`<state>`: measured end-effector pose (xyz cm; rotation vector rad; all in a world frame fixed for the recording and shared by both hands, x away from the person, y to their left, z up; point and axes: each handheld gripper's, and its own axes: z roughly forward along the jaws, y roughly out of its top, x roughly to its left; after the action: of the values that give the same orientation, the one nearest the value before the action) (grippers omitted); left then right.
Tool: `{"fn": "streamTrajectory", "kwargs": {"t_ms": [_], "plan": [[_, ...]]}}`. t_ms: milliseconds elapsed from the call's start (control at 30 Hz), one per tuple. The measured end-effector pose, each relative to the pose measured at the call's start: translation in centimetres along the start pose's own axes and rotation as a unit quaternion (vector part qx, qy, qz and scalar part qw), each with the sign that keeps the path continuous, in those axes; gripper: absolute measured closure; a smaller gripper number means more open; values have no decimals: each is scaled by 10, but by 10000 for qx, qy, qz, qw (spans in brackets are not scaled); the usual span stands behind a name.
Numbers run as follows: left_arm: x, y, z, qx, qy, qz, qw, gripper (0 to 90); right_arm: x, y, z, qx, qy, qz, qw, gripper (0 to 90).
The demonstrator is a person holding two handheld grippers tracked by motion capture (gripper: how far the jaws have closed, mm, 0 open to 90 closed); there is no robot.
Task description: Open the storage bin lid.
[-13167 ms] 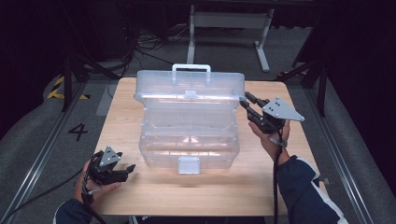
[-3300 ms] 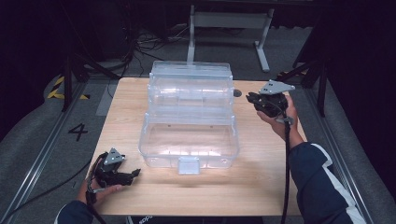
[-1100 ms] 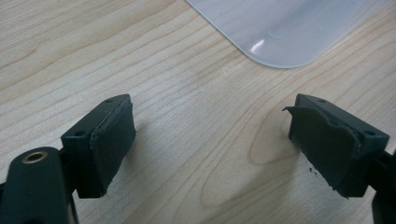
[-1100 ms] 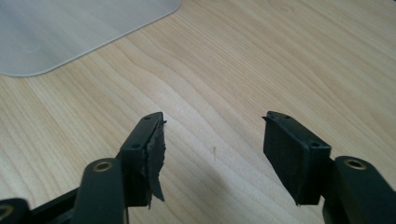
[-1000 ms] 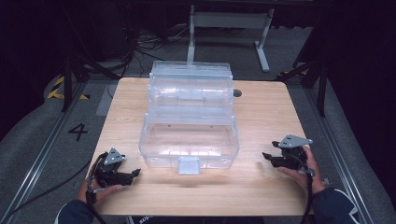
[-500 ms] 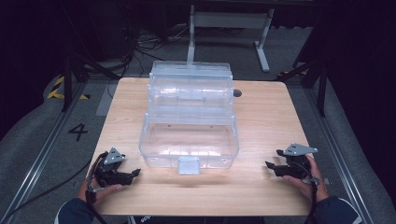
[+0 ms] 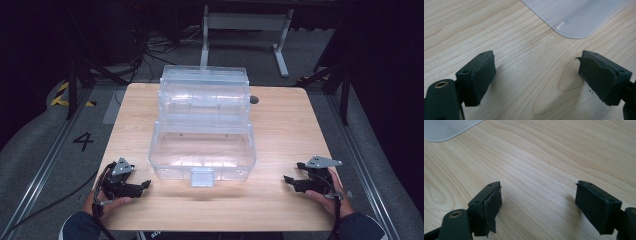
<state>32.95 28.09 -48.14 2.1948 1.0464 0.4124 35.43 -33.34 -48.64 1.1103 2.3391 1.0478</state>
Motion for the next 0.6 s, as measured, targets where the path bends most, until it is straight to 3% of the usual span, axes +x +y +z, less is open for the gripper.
{"fn": "streamTrajectory", "kwargs": {"t_ms": [233,600], "plan": [[-1,-2,-2,-3,4,-71,10000,148,0,1,1,9,21,-18,10000,200],[1,-1,-1,-13,-9,20,10000,146,-1,1,2,17,29,-28,10000,194]]}}
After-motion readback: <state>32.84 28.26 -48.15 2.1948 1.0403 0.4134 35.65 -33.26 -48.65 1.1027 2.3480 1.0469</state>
